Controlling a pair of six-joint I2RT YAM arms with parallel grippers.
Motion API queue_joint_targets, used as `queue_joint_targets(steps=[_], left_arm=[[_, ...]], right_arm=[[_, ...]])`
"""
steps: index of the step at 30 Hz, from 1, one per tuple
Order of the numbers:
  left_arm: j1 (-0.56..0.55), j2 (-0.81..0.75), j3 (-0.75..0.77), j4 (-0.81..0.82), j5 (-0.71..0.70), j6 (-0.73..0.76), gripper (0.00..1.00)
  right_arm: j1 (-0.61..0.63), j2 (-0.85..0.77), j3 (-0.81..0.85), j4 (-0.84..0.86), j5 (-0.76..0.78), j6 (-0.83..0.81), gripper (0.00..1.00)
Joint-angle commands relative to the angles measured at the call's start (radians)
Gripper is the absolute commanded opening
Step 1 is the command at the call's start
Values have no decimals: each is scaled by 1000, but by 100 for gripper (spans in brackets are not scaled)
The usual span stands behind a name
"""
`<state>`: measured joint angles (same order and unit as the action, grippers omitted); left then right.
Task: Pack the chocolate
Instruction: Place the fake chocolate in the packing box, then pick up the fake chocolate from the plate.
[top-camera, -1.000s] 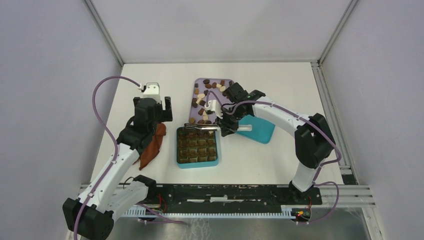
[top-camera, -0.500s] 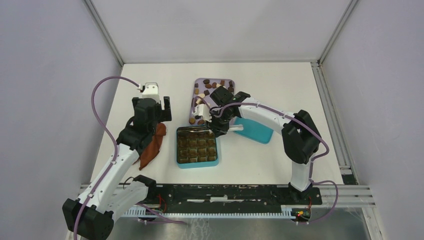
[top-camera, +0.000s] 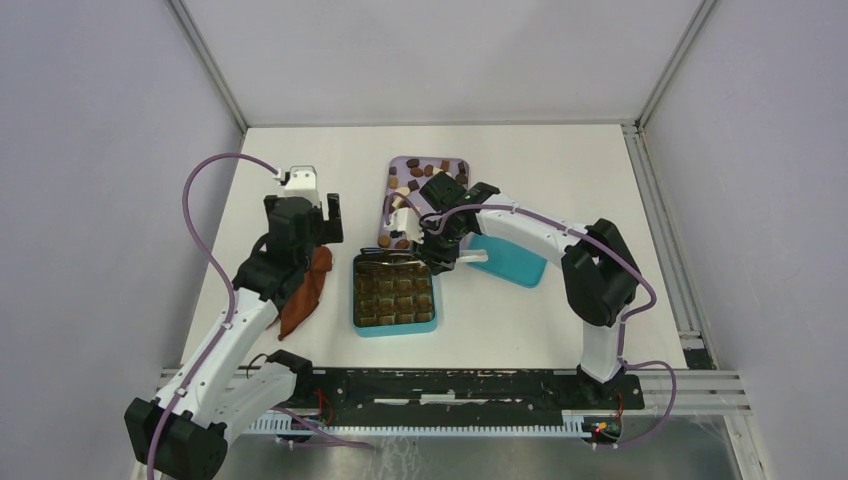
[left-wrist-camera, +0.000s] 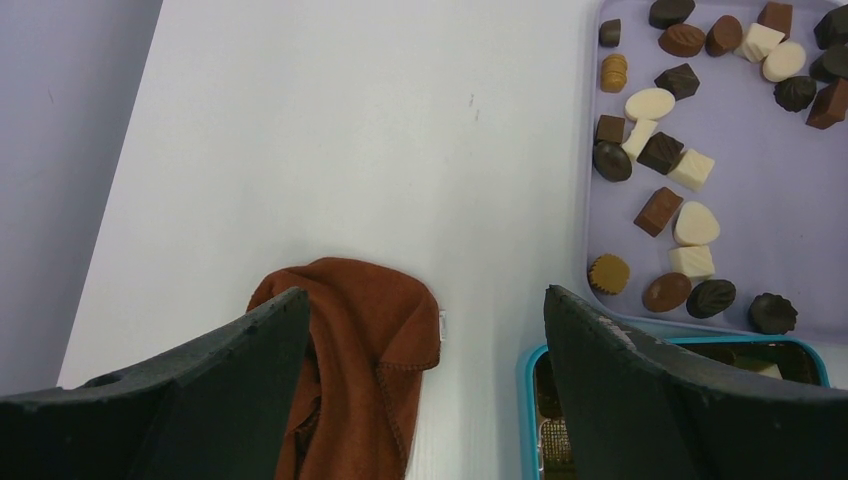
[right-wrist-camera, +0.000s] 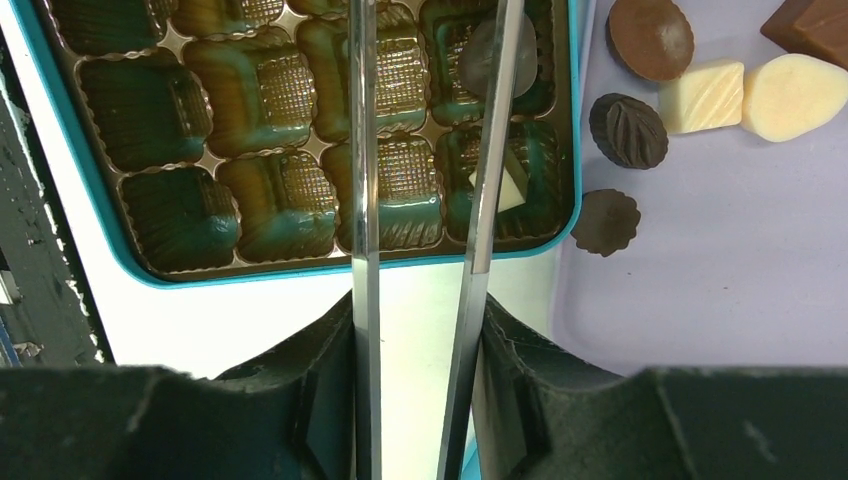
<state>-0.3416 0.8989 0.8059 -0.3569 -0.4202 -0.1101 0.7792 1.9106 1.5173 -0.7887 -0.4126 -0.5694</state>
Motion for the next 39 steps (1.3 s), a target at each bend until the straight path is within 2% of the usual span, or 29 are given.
queue_joint_targets(steps=[1, 8, 12, 18, 24, 29, 39], left_arm=[[6, -17, -4, 41, -22, 23, 92], [6, -42, -9, 46, -32, 23, 92], [6, -52, -11, 48, -31, 23, 92], [6, -49, -10, 49, -19, 24, 92], [6, -47, -10, 50, -6, 21, 92], [6, -41, -9, 50, 4, 22, 92], [6, -36, -9, 52, 15, 23, 92]], right_arm=[[6, -20, 53, -5, -19, 2, 43], [-12, -97, 55, -34, -68, -26, 40], [-67, -142, 36, -32, -74, -31, 40], [-234, -160, 16, -11, -114, -23, 39], [-402, -108, 11, 8, -94, -27, 38], [-406, -56, 3, 26, -31, -30, 38], [-393, 71, 77, -13, -12, -19, 39]])
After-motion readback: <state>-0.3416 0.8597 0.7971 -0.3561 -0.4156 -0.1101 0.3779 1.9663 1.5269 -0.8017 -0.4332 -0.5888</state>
